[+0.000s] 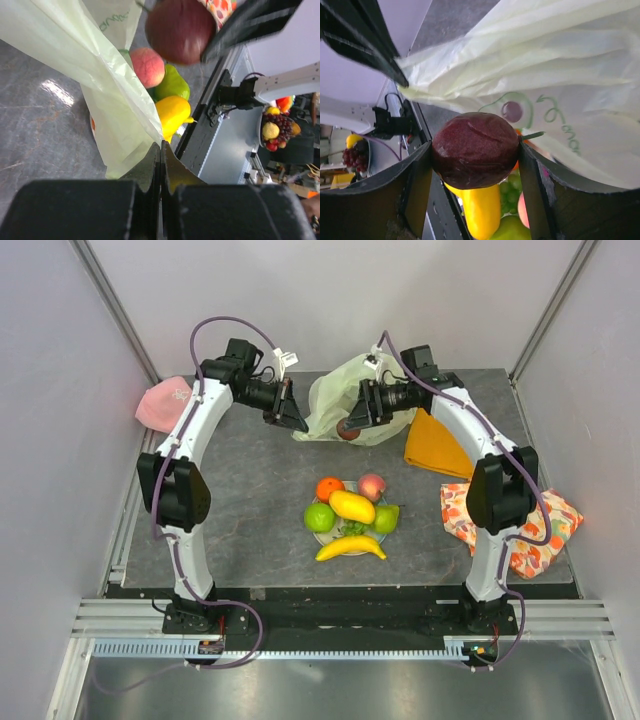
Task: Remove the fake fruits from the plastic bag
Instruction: Take out the fake fruit from the plastic bag, then place the fake fruit on the plate.
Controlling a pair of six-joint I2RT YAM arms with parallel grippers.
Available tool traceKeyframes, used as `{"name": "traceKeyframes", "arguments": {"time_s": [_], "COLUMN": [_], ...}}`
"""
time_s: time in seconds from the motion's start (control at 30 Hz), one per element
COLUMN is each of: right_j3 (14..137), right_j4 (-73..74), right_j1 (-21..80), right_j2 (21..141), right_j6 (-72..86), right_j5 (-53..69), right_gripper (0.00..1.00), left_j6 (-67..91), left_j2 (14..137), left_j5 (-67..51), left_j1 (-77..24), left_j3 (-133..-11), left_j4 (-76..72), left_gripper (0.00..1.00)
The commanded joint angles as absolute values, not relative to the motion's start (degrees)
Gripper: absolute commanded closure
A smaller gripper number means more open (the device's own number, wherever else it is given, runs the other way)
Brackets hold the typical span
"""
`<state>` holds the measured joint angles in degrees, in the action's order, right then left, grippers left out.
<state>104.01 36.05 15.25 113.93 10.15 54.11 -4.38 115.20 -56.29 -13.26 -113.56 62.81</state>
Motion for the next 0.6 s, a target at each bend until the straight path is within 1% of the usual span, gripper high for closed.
{"name": "traceKeyframes", "arguments": {"time_s": [0.0,0.03,0.07,0.13,0.23,0.33,0.57], "right_j3": [107.0,106.6,106.2,103.3,98.5,97.2,100.5], "right_j4": [47.6,50.2,54.4,57.0,57.4,57.5,57.4], "right_j1": [19.4,20.4,22.5,24.2,25.6,25.7,24.5], "right_j2": [107.8,107.4,106.9,105.4,104.1,105.4,111.7], "right_j6": [-5.2,-12.1,-15.1,-21.2,-23.5,-24.6,-26.1], "right_j5": [57.7,55.7,54.2,50.2,47.6,45.2,43.5], "right_gripper": [0.34,0.34,0.34,0.35,0.37,0.39,0.39], "left_j6": [-0.5,-0.4,0.4,1.6,1.8,1.9,1.5], "left_j2": [115.7,115.9,116.2,116.9,117.6,117.7,117.0], "left_j5": [-53.5,-53.2,-52.7,-52.1,-51.7,-51.9,-53.1], "left_j1": [-13.4,-13.4,-13.4,-13.4,-13.4,-13.3,-13.1], "left_j3": [-118.6,-119.3,-119.9,-122.1,-124.5,-125.0,-122.0], "left_j4": [59.2,58.8,58.2,57.9,57.5,57.6,57.8], "left_gripper": [0.99,0.98,0.99,0.98,0.98,0.98,0.98]}}
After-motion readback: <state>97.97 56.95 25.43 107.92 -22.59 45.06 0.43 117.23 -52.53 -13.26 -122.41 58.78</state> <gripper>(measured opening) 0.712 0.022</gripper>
